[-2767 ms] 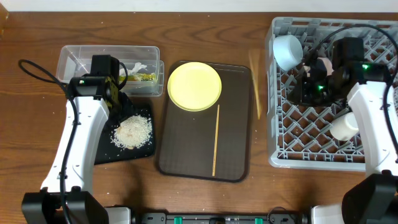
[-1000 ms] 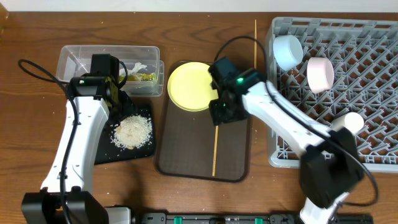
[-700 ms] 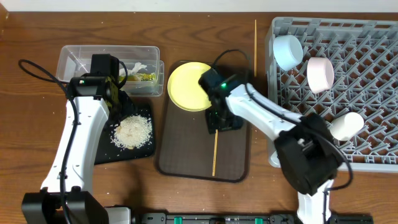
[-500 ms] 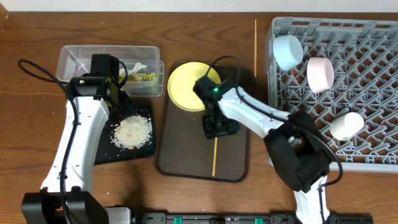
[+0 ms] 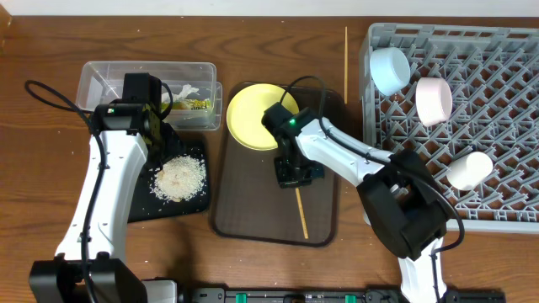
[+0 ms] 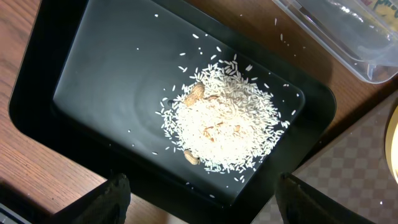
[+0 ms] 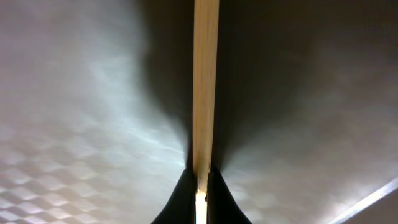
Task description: Sort waste into correct bins and load items into the dishwasher rack
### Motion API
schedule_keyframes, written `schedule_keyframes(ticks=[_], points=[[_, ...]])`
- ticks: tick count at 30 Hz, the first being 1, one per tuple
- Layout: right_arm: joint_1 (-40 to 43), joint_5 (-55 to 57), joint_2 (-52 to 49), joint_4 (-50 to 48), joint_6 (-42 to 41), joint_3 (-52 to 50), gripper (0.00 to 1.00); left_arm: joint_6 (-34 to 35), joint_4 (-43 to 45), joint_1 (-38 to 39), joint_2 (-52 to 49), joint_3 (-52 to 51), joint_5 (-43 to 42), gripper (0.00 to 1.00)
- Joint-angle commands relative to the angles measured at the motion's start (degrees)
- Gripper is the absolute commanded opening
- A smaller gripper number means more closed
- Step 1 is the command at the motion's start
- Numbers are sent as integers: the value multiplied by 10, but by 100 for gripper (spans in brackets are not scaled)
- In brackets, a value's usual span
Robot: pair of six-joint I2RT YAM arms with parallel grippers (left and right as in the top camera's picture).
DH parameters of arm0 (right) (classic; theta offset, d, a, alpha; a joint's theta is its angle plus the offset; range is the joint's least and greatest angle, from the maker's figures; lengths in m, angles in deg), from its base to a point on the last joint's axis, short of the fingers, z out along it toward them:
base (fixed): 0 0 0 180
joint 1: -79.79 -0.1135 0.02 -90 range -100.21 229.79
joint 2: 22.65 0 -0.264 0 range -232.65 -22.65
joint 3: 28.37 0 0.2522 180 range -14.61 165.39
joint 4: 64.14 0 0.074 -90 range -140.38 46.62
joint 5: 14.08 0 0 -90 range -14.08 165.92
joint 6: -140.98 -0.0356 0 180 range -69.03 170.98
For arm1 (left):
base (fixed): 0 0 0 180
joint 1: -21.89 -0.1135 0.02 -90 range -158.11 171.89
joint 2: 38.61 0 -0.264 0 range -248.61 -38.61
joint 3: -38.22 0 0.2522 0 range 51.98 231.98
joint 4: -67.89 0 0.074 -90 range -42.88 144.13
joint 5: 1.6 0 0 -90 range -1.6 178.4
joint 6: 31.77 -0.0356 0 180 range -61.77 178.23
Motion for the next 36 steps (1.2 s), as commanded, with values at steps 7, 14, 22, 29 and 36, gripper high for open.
schedule_keyframes(ticks=[7,14,22,29,36], points=[[100,4,130,81,109,68,1,5,-1,-2,-1,5,11,77],[211,8,199,132,201,103,1,5,-1,-2,-1,5,11,77],[318,73,200,130,207,84,1,5,-1,-2,-1,5,11,77],[341,72,197,120,234,49,1,5,-1,-2,-1,5,11,77],[332,43,197,71,245,4,7,5,1,-2,-1,5,11,77]])
